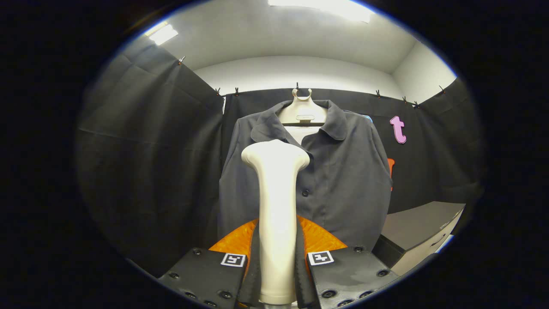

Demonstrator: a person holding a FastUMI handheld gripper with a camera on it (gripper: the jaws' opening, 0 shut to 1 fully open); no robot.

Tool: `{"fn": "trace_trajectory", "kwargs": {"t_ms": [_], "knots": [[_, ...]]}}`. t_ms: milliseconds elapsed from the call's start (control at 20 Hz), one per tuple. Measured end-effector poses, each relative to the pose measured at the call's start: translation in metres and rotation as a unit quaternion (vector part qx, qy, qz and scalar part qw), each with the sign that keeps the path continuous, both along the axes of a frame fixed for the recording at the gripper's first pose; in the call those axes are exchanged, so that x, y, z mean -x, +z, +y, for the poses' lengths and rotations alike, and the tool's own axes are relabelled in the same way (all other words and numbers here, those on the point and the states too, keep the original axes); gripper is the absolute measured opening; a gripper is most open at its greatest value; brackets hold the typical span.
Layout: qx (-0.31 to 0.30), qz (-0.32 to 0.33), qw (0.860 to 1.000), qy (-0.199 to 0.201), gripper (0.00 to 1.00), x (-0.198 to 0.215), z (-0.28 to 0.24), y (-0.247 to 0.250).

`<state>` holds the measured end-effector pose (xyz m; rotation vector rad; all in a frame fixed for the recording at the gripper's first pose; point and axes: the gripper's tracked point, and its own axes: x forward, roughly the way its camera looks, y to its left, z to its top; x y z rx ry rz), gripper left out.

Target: Iron the clothes twice with a garment steamer, once on the left side and once on the right side.

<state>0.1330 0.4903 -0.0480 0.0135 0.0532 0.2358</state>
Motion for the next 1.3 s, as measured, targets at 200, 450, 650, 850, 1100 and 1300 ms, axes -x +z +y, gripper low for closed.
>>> {"fn": "trace_trajectory", "kwargs": {"t_ms": [200,450,650,850,1100,1300], "knots": [[0.014,-0.003,1.000,0.006,0.39,-0.022,0.018,0.001],[0.023,0.013,1.000,0.011,0.39,-0.036,0.027,-0.018],[0.032,0.023,0.999,0.014,0.39,-0.032,0.028,-0.031],[0.034,0.036,0.999,0.015,0.39,-0.027,0.027,-0.047],[0.042,0.056,0.997,0.020,0.39,-0.012,0.027,-0.072],[0.048,0.079,0.995,0.025,0.39,0.000,0.026,-0.098]]}}
